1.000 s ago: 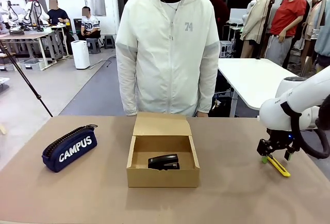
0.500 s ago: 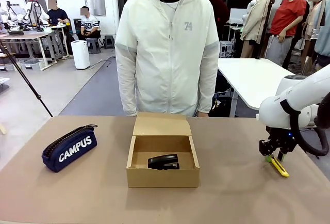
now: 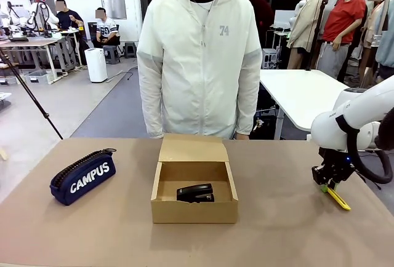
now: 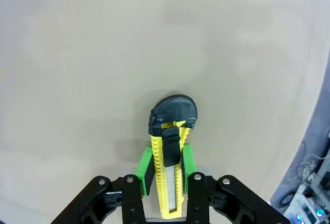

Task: Pack the items into the box.
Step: Pick up the item indicated by the person and place it inside the Mailer Box.

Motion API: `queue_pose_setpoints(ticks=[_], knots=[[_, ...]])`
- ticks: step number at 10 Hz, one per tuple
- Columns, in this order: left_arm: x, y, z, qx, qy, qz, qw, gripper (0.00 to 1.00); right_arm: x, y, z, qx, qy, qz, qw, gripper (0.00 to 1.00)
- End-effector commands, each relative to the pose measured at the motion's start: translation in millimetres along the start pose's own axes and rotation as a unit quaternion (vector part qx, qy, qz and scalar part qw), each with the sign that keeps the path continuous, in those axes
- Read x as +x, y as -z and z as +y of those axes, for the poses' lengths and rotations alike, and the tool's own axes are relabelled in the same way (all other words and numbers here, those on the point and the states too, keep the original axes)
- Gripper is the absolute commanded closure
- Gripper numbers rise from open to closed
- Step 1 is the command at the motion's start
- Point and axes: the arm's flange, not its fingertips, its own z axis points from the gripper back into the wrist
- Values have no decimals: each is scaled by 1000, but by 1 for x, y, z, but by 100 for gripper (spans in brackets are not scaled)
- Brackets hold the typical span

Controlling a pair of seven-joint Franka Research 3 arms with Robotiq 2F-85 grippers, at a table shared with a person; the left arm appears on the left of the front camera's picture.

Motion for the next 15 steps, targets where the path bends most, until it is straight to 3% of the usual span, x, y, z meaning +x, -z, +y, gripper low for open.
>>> queue_pose_setpoints(ticks=[1, 5, 10, 11, 12, 13, 15], knots=[[0, -2, 0, -6, 7, 1, 1000, 0, 3, 9, 4, 27, -8, 18, 999, 100], [0, -2, 0, -6, 7, 1, 1000, 0, -3, -15, 2, 23, -28, 7, 999, 100], [0, -2, 0, -6, 7, 1, 1000, 0, -37, -131, 3, 1, -101, 24, 995, 100], [0, -2, 0, -6, 7, 1, 1000, 0, -45, -136, 1, 11, -94, 21, 995, 100], [0, -2, 0, -6, 7, 1, 1000, 0, -50, -126, -7, 14, -89, 47, 995, 100], [0, -2, 0, -6, 7, 1, 1000, 0, -42, -138, 6, 5, -84, 20, 996, 100], [0, -2, 0, -6, 7, 1, 1000, 0, -42, -138, 6, 5, -84, 20, 996, 100]])
